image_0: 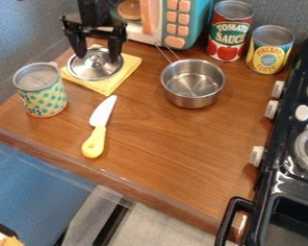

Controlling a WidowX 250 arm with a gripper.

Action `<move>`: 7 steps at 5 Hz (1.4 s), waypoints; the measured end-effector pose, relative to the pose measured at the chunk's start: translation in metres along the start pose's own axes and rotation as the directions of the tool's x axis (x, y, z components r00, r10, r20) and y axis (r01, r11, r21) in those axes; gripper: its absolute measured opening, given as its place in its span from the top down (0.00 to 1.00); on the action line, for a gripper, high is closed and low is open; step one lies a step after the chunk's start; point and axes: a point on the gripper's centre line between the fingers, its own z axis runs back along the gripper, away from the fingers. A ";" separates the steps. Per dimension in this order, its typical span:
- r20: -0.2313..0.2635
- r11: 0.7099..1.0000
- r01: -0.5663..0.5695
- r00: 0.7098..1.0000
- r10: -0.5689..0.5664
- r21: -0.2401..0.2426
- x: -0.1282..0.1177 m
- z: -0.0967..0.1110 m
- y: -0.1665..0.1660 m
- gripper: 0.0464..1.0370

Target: Move the pot lid to the bottom right side of the table

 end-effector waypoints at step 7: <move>-0.052 0.998 -0.046 0.997 0.048 0.041 0.009 -0.028 0.019 0.70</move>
